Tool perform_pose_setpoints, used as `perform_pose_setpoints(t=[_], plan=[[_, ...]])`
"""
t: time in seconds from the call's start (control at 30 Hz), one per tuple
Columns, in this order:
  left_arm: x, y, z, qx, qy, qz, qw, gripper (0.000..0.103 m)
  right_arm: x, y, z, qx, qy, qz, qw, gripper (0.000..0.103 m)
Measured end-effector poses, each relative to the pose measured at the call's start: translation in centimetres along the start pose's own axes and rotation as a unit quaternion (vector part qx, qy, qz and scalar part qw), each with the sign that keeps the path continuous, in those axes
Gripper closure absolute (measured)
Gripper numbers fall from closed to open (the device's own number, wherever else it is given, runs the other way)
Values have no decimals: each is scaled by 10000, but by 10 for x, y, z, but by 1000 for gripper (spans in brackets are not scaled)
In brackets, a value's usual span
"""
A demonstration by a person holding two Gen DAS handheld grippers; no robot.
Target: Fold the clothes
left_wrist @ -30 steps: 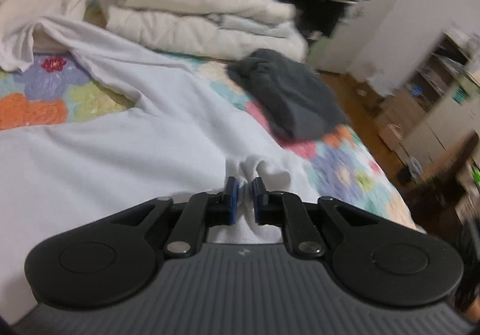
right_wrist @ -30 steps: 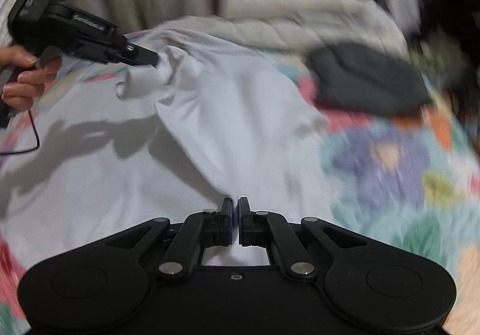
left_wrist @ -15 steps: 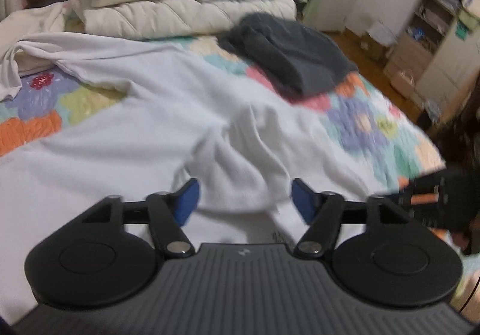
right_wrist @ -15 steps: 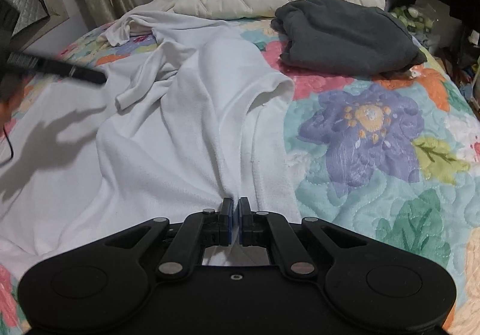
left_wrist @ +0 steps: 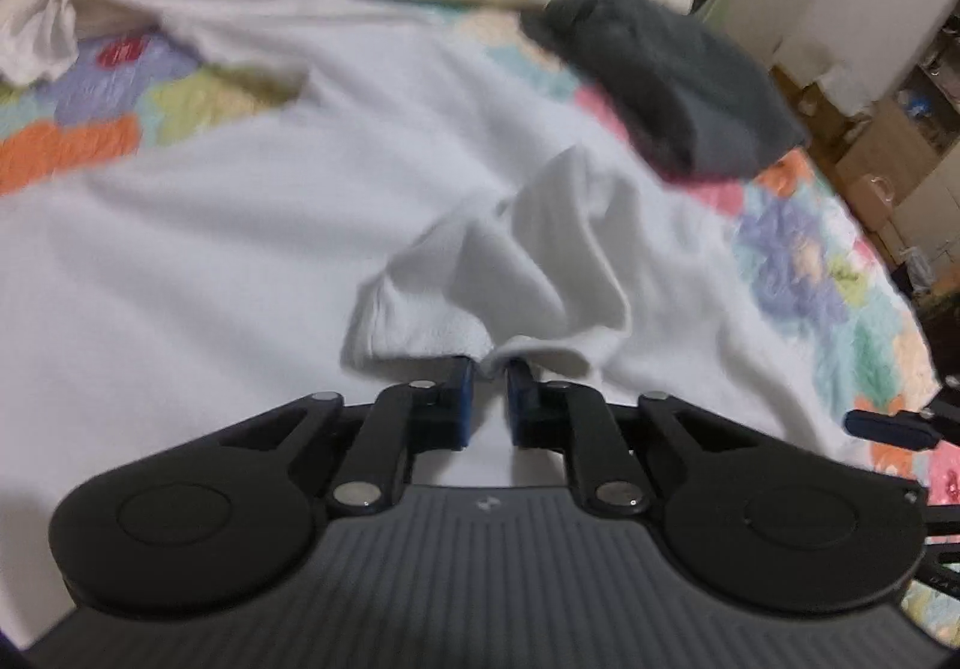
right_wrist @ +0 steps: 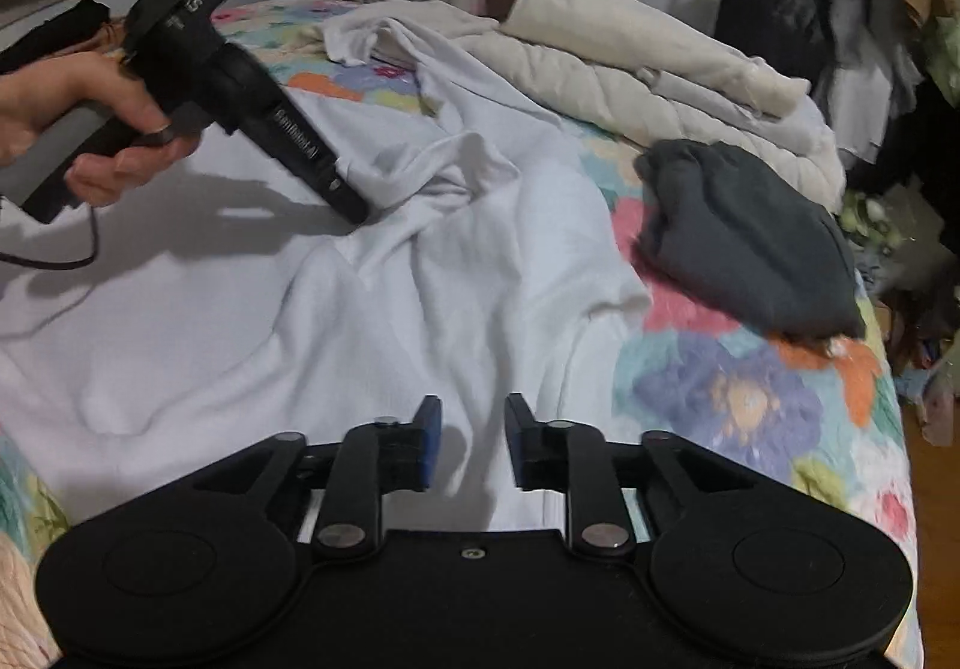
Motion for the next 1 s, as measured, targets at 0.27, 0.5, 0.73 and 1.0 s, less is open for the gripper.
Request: perform_pose_setpoints(t=[0.27, 0.5, 0.73, 1.0], plan=[[-80, -1, -16, -216, 192, 574, 9979, 99, -26, 37, 23, -188, 486, 111, 9986, 67], [-121, 18, -39, -446, -615, 919, 9929, 49, -54, 79, 52, -640, 1621, 189, 9845, 66], [-56, 16, -36, 298, -931, 168, 9951, 44, -45, 92, 60, -1195, 2409, 50, 9632, 65], [22, 23, 16, 1342, -816, -230, 9873, 64, -25, 88, 39, -1592, 2454, 32, 9563, 66]])
Point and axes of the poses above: each gripper's, at about its wrist camera, not at the fingertips, and y roughly the way its jaws point, z to its right, x to its underside, the point moved 9 cm from there along y, roughly the way its jaws point, and after that the axes turned 1 degree about -y, right-handed, at the moved point
